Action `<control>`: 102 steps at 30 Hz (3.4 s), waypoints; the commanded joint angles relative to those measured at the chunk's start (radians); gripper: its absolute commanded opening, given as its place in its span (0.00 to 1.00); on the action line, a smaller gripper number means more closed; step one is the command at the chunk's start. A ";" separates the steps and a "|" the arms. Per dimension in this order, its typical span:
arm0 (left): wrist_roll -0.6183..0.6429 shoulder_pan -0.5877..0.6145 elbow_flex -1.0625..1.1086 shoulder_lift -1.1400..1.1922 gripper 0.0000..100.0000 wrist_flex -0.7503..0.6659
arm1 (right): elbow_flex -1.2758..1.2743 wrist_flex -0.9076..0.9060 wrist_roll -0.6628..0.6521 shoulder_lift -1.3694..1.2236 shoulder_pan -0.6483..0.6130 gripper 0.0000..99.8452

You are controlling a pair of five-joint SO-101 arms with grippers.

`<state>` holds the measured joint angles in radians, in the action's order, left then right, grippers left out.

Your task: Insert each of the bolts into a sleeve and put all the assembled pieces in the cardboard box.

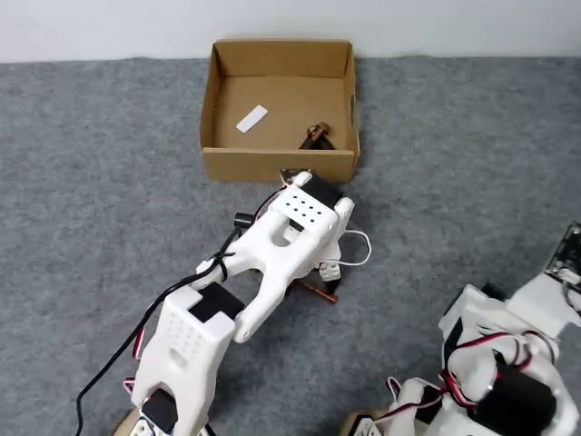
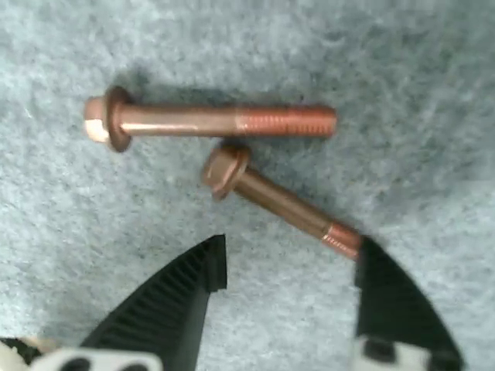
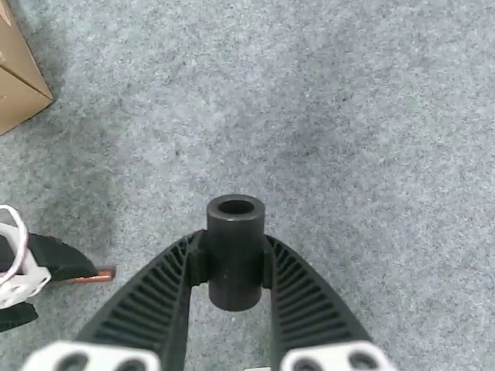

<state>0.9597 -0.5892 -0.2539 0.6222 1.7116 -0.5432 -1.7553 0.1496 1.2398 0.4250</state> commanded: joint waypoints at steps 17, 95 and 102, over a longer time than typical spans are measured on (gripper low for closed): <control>0.006 0.124 -0.001 0.063 0.30 -0.078 | 0.006 -0.010 -0.012 -0.008 0.004 0.01; -0.078 0.101 0.024 0.181 0.01 -0.032 | 0.006 -0.010 -0.014 -0.012 0.004 0.01; -0.072 0.095 0.007 0.158 0.00 0.008 | 0.012 -0.010 -0.014 -0.007 0.004 0.01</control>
<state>0.8769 -0.5539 -0.2447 0.7434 1.6824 -0.5432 -1.7553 0.1465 1.2367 0.4250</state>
